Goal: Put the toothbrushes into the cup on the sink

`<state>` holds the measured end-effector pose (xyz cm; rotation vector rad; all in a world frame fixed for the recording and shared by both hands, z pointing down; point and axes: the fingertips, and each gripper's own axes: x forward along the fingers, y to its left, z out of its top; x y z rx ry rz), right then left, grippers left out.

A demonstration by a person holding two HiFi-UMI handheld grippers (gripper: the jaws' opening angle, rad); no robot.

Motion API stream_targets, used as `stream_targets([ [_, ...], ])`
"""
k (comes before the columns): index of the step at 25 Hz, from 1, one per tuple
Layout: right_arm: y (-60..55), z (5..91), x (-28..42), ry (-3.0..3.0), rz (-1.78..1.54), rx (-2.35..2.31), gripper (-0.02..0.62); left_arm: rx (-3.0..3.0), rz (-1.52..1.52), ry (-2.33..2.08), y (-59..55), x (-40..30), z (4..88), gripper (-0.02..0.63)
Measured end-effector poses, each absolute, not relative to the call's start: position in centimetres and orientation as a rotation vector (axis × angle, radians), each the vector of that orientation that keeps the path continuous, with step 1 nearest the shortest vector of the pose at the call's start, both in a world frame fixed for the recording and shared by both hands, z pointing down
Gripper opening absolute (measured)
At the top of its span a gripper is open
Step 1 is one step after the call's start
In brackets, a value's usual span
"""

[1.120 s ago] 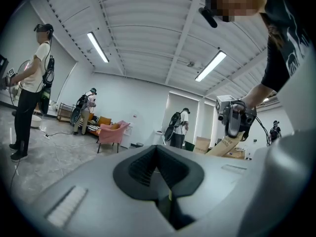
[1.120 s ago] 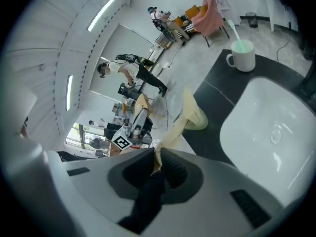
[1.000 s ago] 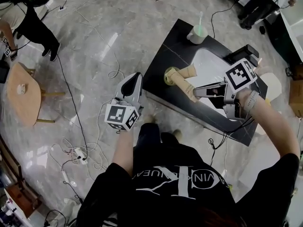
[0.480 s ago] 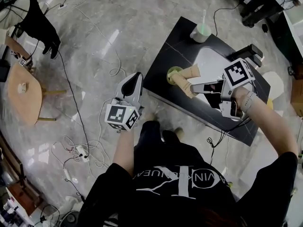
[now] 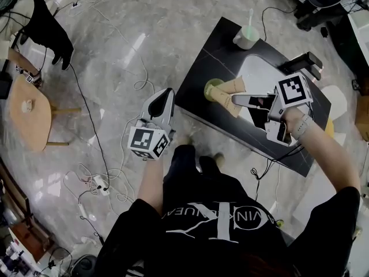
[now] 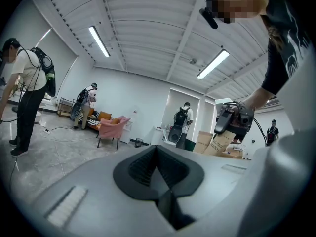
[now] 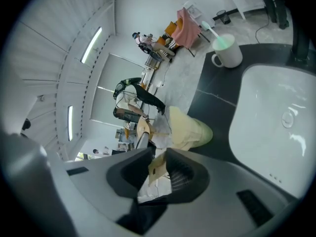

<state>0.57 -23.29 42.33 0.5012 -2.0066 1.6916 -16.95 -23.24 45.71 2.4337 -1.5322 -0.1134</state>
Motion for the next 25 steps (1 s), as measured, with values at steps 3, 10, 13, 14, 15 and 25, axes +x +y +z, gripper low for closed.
stream_targets([
  [3,-23.6,42.5,0.5,-2.069,1.603,0.494,0.076,2.443,-0.107,-1.512,-23.2,-16.5,45.9,0.012],
  [10,-23.1,41.5,0.6,-2.217,1.561,0.49,0.2,2.487,-0.102,-1.456,-23.4,-14.9,45.1,0.012],
  [13,-23.0,40.6,1.0,-2.297,1.529,0.508,0.215,2.507,-0.098,-1.433,-23.4,-14.2,44.7,0.012],
  [14,-23.0,40.2,1.1,-2.33,1.512,0.517,0.215,2.514,-0.096,-1.423,-23.4,-13.9,44.6,0.012],
  [15,-23.1,39.8,1.2,-2.363,1.489,0.523,0.215,2.52,-0.094,-1.412,-23.4,-13.6,44.5,0.012],
  [25,-21.7,38.1,3.4,-2.569,1.17,0.664,0.213,2.582,-0.069,-1.344,-22.8,-11.5,43.4,0.012],
])
